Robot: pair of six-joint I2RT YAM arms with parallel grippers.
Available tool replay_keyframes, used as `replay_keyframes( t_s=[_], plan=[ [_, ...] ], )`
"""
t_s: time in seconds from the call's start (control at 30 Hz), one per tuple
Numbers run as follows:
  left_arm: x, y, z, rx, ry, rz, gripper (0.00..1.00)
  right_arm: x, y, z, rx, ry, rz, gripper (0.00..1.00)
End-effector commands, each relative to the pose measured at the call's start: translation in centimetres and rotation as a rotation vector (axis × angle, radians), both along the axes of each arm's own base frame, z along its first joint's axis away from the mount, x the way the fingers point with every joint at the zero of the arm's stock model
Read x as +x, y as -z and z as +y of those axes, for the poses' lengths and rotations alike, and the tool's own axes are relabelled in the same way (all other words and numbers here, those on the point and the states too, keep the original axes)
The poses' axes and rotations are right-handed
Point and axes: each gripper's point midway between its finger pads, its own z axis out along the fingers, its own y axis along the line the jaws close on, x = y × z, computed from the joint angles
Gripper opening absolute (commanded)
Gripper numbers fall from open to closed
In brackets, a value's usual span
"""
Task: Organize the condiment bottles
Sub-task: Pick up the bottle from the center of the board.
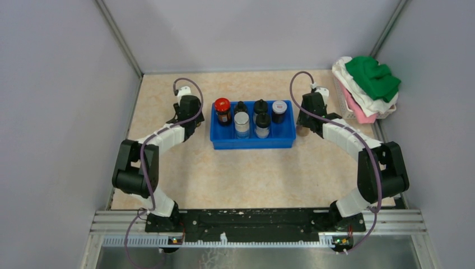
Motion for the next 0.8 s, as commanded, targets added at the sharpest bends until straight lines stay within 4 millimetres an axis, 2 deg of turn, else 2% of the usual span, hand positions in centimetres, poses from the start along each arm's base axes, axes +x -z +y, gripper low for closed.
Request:
replay_keyframes(
  t_s=[0.0, 0.43, 0.57, 0.6, 0.67, 0.77],
  plan=[
    [2.0, -0.7, 0.2, 0.01, -0.038, -0.036, 0.59, -4.1, 6.1, 0.0, 0.007, -0.028, 0.231, 0.0],
    [3.0, -0.3, 0.5, 0.03, -0.057, -0.064, 0.59, -3.8, 6.7, 0.1, 0.008, -0.03, 0.243, 0.0],
    [3.4, 0.2, 0.5, 0.036, -0.062, -0.065, 0.55, -4.0, 7.1, -0.1, 0.002, -0.027, 0.253, 0.0],
    [3.5, 0.3, 0.5, 0.037, -0.063, -0.064, 0.51, -4.1, 7.2, -0.1, 0.0, -0.026, 0.254, 0.0],
    [3.5, 0.5, 0.6, 0.039, -0.069, -0.061, 0.34, -4.1, 7.2, -0.2, 0.001, -0.023, 0.253, 0.0],
    [3.2, 0.7, 0.8, 0.042, -0.075, -0.048, 0.16, -4.2, 7.1, -0.2, 0.002, -0.022, 0.254, 0.0]
  ],
)
